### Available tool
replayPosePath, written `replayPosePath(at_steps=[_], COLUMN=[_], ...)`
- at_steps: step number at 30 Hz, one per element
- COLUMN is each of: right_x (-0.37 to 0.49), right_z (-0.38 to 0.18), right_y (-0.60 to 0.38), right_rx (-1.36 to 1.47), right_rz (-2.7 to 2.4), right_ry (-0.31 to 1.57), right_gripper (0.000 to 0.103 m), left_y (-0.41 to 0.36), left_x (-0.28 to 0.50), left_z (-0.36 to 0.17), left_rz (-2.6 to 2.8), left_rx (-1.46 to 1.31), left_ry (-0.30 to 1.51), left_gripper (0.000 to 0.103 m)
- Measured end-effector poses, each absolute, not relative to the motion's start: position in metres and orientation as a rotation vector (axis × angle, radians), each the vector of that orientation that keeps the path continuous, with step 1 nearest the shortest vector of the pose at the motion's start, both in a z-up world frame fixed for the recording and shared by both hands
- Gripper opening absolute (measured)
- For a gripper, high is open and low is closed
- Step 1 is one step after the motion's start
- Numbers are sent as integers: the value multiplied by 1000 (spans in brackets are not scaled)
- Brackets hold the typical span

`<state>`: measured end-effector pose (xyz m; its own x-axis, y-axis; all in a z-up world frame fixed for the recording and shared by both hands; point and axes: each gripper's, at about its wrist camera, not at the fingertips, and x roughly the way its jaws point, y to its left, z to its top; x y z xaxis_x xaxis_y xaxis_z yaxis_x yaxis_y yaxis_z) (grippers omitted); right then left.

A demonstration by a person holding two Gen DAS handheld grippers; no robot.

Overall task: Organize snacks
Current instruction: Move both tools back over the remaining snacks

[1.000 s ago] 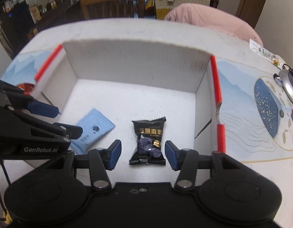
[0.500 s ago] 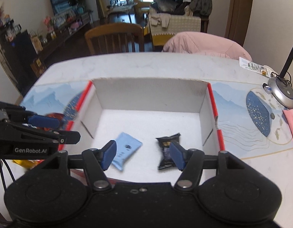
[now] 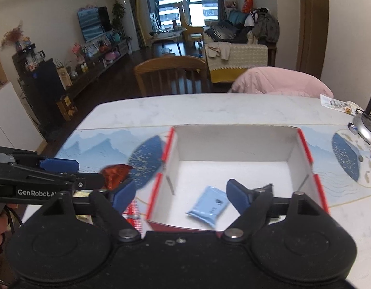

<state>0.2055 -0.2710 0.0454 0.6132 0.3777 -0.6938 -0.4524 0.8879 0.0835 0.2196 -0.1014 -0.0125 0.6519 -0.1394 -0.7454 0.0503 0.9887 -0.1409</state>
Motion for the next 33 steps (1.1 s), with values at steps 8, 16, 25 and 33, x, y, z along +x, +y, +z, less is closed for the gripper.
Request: replayPosePath(at_steps=[8, 16, 25, 33], right_x=[181, 164, 146, 135], right_z=[43, 32, -2, -40], right_y=[-229, -197, -153, -106], right_rx=[-128, -118, -155, -231], right_rz=[509, 524, 573, 637], right_ry=[732, 717, 785, 868], right_gripper=[98, 103, 103, 101], left_y=[-57, -2, 70, 131], left_x=[192, 173, 167, 178], left_z=[-8, -14, -35, -68], left_rz=[-89, -74, -4, 40], left_rx=[-135, -172, -177, -93], left_ry=[800, 754, 778, 834], left_gripper=[70, 76, 77, 77])
